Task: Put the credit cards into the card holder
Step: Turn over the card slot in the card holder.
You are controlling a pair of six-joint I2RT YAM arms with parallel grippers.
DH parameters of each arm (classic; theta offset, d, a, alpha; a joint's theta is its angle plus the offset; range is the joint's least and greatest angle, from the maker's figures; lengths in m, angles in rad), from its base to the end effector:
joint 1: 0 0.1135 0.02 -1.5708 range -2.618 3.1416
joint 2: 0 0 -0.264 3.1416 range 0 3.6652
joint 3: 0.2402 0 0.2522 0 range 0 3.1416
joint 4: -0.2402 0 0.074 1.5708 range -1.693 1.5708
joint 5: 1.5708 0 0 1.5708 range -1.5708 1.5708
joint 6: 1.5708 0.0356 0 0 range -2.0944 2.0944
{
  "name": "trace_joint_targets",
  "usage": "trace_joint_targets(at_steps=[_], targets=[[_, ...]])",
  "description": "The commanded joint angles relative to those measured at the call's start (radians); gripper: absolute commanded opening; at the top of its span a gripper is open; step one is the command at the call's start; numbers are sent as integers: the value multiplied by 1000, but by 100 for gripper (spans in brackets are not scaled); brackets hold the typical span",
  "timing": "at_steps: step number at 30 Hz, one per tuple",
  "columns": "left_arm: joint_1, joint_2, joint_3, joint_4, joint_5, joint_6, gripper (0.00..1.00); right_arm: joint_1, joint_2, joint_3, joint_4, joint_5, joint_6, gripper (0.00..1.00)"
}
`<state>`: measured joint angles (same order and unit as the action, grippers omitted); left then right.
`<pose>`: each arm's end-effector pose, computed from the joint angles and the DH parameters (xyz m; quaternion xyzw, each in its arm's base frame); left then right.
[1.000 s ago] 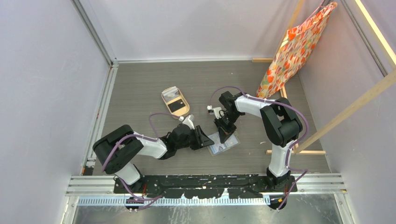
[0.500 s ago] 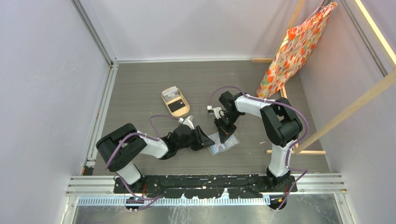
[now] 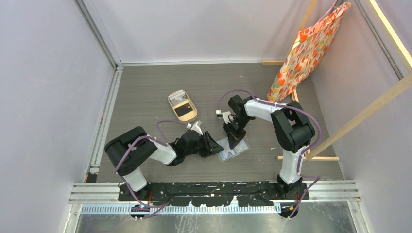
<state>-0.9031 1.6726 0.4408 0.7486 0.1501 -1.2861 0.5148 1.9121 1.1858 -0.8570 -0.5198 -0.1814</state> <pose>0.1702 -0.2244 0.1143 -0.1243 0.8451 -0.4879 0.1795 0.2786 0.1779 0.1396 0.3281 -0.9090 -0.2524 0.0486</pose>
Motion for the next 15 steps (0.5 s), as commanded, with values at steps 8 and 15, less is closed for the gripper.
trace_joint_targets(at_steps=[8,15], targets=[[-2,-8,43,14,1,23,37,3,-13,23,-1,11,-24,7],[-2,-64,93,-118,2,75,37,4,-21,25,-4,7,-28,8]])
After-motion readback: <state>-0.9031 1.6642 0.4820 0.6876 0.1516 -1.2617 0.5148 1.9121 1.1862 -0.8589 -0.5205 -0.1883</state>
